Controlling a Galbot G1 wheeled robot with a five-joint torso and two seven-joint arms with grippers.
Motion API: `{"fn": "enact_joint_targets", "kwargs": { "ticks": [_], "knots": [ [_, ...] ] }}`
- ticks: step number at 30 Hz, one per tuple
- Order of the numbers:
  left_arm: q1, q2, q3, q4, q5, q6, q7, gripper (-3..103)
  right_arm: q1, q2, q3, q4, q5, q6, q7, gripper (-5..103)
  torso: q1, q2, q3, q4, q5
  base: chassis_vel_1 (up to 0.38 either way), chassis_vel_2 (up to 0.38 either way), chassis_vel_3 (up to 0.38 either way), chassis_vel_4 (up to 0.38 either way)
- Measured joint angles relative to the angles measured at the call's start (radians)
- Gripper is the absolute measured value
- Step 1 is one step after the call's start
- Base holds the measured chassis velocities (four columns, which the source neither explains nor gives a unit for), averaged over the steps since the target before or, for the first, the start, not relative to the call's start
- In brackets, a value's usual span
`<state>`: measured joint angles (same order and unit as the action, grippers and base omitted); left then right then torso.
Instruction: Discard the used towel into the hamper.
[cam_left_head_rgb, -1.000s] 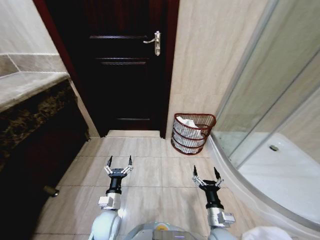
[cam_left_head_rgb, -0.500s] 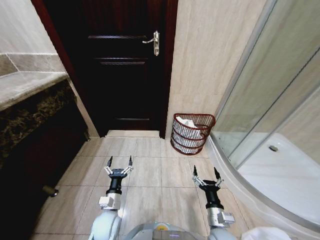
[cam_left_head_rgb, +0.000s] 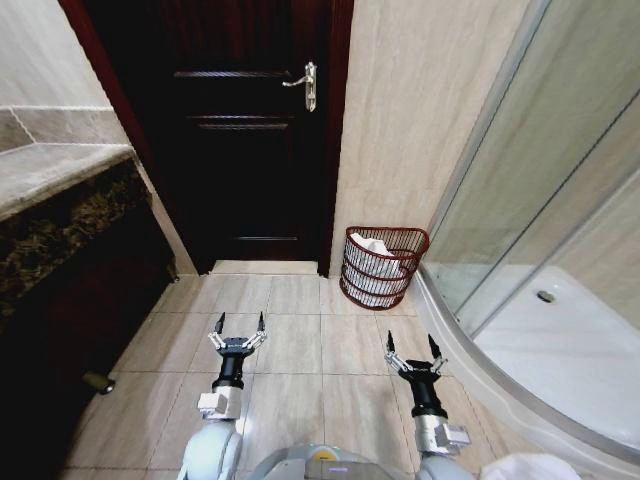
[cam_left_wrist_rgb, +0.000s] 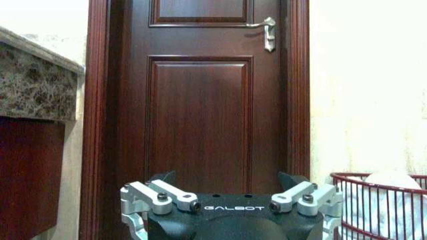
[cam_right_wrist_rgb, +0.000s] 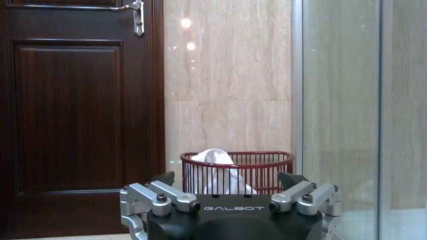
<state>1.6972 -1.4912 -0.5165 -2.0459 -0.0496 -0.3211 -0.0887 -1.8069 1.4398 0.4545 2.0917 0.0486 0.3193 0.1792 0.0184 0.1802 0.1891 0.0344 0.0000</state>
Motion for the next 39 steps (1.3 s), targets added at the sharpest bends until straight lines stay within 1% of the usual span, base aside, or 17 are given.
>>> {"fn": "enact_joint_targets", "kwargs": {
  "ticks": [39],
  "knots": [
    [0.000, 0.000, 0.000, 0.000, 0.000, 0.000, 0.000, 100, 0.000, 0.000, 0.000, 0.000, 0.000, 0.000, 0.000, 100, 0.000, 0.000, 0.000, 0.0000, 0.0000, 0.000, 0.000, 0.000, 0.000]
  ]
}}
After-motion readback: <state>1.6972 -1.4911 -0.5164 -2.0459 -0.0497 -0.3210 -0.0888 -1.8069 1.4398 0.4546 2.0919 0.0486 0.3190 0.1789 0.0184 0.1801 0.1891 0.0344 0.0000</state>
